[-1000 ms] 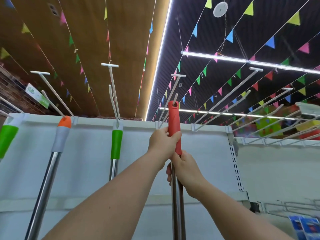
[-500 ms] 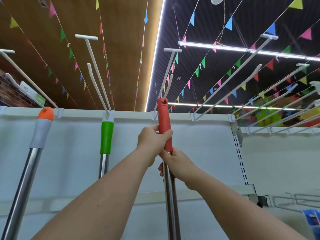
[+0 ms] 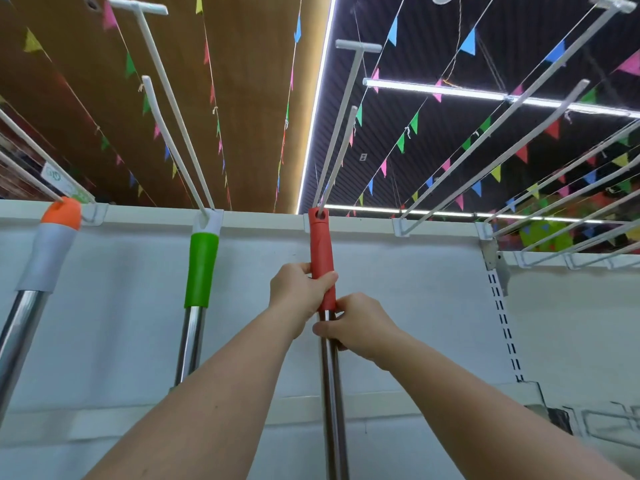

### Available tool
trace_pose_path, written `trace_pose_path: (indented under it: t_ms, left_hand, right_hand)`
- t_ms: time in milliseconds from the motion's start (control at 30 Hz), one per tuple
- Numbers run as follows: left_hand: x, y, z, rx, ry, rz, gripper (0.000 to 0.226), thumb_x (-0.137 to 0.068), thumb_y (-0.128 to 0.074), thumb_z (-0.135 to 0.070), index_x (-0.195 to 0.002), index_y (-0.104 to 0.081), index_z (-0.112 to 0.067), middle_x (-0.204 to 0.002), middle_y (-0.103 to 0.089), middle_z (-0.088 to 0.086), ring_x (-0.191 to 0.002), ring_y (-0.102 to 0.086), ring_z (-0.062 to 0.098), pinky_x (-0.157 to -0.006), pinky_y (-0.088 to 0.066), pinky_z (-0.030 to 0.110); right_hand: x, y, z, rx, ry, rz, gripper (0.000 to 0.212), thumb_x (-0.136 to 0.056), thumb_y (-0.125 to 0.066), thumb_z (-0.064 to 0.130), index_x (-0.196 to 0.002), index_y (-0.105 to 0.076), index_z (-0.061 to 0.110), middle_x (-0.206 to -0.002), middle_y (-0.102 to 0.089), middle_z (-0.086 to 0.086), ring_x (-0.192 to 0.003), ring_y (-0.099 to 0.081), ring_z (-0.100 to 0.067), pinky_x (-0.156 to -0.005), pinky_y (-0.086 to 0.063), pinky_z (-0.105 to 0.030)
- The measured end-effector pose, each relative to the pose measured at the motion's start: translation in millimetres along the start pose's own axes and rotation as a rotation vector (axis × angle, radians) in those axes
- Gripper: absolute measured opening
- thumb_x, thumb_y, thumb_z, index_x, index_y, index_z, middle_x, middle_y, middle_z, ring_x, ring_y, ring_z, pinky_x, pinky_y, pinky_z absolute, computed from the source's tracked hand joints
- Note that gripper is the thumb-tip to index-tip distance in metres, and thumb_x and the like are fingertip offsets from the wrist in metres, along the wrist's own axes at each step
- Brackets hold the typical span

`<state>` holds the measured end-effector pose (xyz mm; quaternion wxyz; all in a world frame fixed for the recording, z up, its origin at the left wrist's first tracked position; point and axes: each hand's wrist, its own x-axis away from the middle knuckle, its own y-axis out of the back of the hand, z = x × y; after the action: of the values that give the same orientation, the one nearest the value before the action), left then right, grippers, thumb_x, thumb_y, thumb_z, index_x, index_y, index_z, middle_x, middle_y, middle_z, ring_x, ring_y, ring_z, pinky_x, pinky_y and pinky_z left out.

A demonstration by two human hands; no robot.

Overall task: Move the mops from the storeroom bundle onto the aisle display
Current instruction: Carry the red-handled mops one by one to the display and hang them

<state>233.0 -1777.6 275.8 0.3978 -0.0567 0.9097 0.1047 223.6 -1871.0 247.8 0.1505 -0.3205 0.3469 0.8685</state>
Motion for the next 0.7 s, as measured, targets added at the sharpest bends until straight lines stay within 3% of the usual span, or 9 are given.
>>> trace_pose_path:
  t_ms: [133,267,367,533,700]
  left_hand:
    - [-7,-5,8,-0.046,-0.013,-0.020,0.042,-0.087,-0.061,-0.026,-0.123,-0.055,-0.006,-0.116,-0.064,0.011,-0.088,-0.056,0.020,-0.083,-0.046,0.029]
    - [-11,-6,14,-0.060,-0.003,-0.029,0.041,-0.087,-0.061,-0.026,-0.122,-0.056,-0.006,-0.116,-0.064,0.011,-0.088,-0.056,0.021,-0.080,-0.045,0.028]
    - [-13,-6,18,-0.072,0.002,-0.024,0.043,-0.087,-0.061,-0.026,-0.124,-0.054,-0.006,-0.119,-0.063,0.011,-0.096,-0.060,0.024,-0.080,-0.044,0.027]
    - [-13,-6,18,-0.091,0.011,-0.005,0.045,-0.087,-0.061,-0.027,-0.126,-0.053,-0.006,-0.121,-0.062,0.011,-0.098,-0.058,0.024,-0.084,-0.044,0.029]
    - [-11,-6,14,-0.108,0.029,-0.007,0.045,-0.088,-0.061,-0.026,-0.127,-0.052,-0.005,-0.123,-0.061,0.011,-0.107,-0.060,0.028,-0.090,-0.046,0.031]
  right_hand:
    - [-9,-6,-5,-0.010,-0.035,0.010,0.028,-0.081,-0.067,0.019,-0.102,-0.062,0.001,-0.082,-0.057,-0.006,-0.072,-0.059,-0.021,-0.067,-0.051,-0.030]
    - [-17,-10,-9,-0.041,-0.045,0.010,0.026,-0.080,-0.068,0.018,-0.101,-0.063,0.002,-0.081,-0.058,-0.005,-0.070,-0.059,-0.020,-0.069,-0.053,-0.028]
    - [-18,-11,-11,-0.056,-0.048,0.009,0.025,-0.080,-0.069,0.018,-0.100,-0.063,0.004,-0.083,-0.058,-0.005,-0.069,-0.059,-0.018,-0.061,-0.050,-0.022]
    - [-19,-11,-15,-0.095,-0.033,0.004,0.026,-0.079,-0.070,0.018,-0.099,-0.065,0.004,-0.084,-0.059,-0.007,-0.065,-0.058,-0.016,-0.072,-0.055,-0.027]
    - [-15,-17,-19,-0.175,-0.023,-0.017,0.024,-0.080,-0.069,0.018,-0.100,-0.065,0.006,-0.082,-0.059,-0.005,-0.074,-0.057,-0.018,-0.084,-0.056,-0.038]
